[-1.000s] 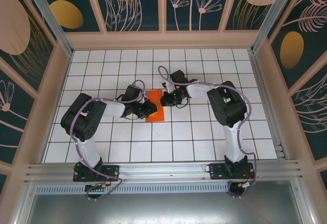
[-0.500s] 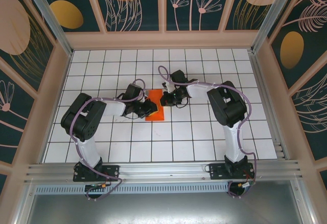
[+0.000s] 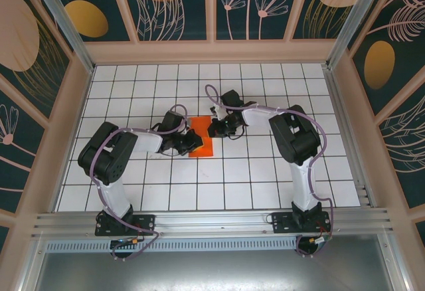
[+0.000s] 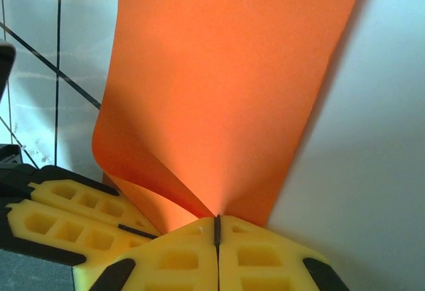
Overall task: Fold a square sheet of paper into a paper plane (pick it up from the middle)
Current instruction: Fold the triangle a second time at the center of the table.
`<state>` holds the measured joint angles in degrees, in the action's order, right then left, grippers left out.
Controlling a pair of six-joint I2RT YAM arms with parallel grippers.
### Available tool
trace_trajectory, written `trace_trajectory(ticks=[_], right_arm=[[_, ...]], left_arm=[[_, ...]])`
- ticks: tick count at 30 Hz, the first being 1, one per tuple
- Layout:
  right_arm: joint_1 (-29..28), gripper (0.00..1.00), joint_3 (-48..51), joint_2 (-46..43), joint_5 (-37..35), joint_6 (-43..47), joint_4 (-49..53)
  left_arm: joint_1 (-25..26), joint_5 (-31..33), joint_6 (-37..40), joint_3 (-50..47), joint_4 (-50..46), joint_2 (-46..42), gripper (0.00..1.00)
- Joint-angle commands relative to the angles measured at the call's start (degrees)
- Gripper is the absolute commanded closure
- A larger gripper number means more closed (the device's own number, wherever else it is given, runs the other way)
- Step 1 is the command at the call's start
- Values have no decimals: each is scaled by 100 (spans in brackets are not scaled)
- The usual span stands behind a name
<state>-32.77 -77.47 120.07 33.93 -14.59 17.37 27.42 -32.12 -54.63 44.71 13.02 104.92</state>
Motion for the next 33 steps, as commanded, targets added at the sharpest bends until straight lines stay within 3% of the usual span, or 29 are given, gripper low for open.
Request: trace_trajectory(ticks=[1, 5, 8, 19, 33], right_arm=[[17, 84, -279, -170, -195, -170, 113], [37, 74, -327, -588, -640, -465, 158], [17, 72, -167, -857, -1014, -644, 119], [-309, 94, 185, -532, -569, -959, -276], [-306, 98, 312, -77, -613, -721, -151]], left_arm=[[-4, 390, -187, -298, -495, 49, 91], [-4, 451, -223, -340, -511, 66, 91], [0, 486, -240, -331, -502, 79, 91], [0, 520, -285, -350, -441, 46, 92], [0, 447, -294, -221, -467, 2, 92]])
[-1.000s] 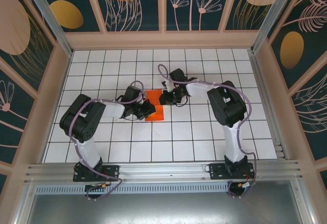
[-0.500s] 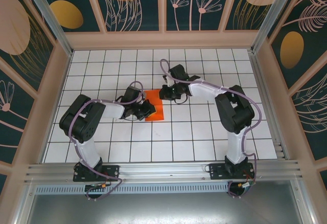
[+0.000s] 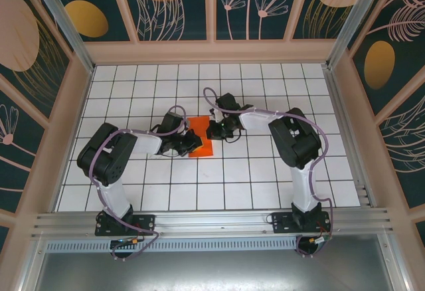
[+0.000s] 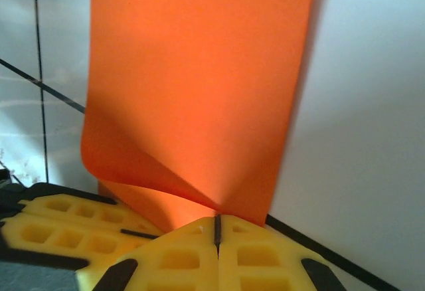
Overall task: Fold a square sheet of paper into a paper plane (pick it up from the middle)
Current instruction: Fold the triangle a second time at the center of the table.
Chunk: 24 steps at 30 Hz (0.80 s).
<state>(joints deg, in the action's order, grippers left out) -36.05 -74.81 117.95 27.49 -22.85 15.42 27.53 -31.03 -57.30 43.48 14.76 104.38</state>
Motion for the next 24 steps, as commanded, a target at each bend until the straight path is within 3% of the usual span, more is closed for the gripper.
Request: trace_trajectory(ticks=[1, 8, 12, 24], right_arm=[[26, 98, 31, 175, -10, 122, 72], [20, 99, -26, 330, -393, 322, 334], [22, 99, -23, 403, -550, 443, 461], [22, 100, -55, 504, -621, 455, 536]], left_arm=[[-11, 342, -19, -82, -657, 32, 92], [-13, 146, 148, 112, -366, -284, 89], [-11, 424, 357, 411, -715, -429, 88], [-11, 397, 372, 621, -785, 14, 91]])
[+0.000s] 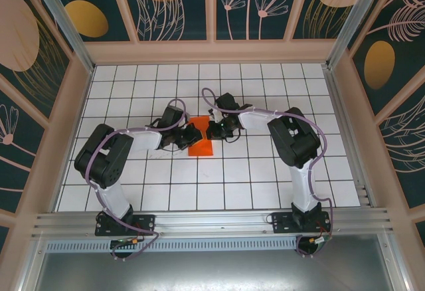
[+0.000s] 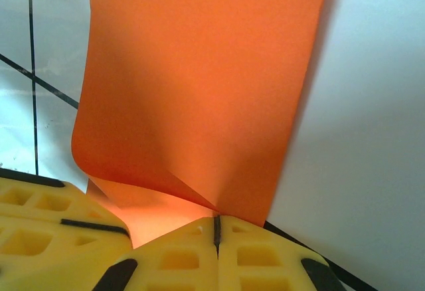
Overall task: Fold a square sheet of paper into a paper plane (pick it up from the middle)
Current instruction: Fold the triangle a second time at the center of the table.
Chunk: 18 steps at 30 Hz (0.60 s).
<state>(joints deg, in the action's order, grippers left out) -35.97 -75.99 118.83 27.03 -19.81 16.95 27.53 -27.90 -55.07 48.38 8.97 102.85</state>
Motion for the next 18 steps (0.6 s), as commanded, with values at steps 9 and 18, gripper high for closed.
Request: trace_trajectory(ticks=[9, 18], right_arm=[[12, 100, 130, 460, -769, 291, 480], [14, 100, 197, 554, -1246, 539, 650]], left_arm=[[-27, 475, 346, 180, -538, 411, 92], [-435, 610, 692, 336, -960, 458, 92]])
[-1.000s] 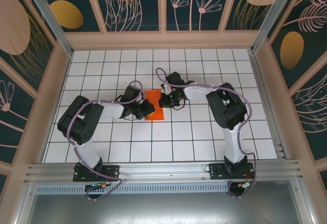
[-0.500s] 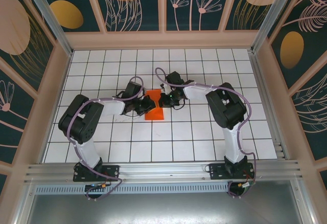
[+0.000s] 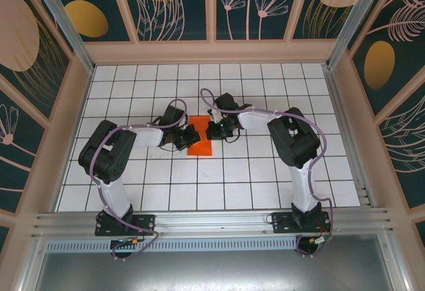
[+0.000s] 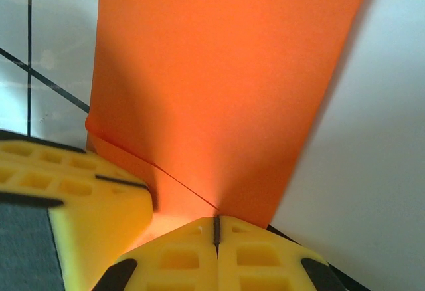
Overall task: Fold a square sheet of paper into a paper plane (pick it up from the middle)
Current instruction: Fold the triangle a second time at the center of the table.
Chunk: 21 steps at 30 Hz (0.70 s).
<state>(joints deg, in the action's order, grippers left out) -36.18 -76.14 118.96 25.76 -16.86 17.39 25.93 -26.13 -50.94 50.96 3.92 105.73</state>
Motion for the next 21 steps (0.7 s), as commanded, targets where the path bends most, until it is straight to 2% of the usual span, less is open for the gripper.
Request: trace_trajectory(ticks=[1, 9, 14, 21], right_arm=[[38, 100, 211, 550, -1181, 252, 621], [53, 100, 268, 576, -1328, 267, 617], [50, 100, 267, 529, -1289, 232, 584], [57, 100, 188, 494, -1067, 115, 507]], left_arm=[[-335, 433, 352, 118, -506, 195, 93], [-667, 543, 727, 441, -916, 307, 92], [-815, 596, 838, 441, -1030, 81, 92], [-801, -174, 742, 145, -71, -868, 90]])
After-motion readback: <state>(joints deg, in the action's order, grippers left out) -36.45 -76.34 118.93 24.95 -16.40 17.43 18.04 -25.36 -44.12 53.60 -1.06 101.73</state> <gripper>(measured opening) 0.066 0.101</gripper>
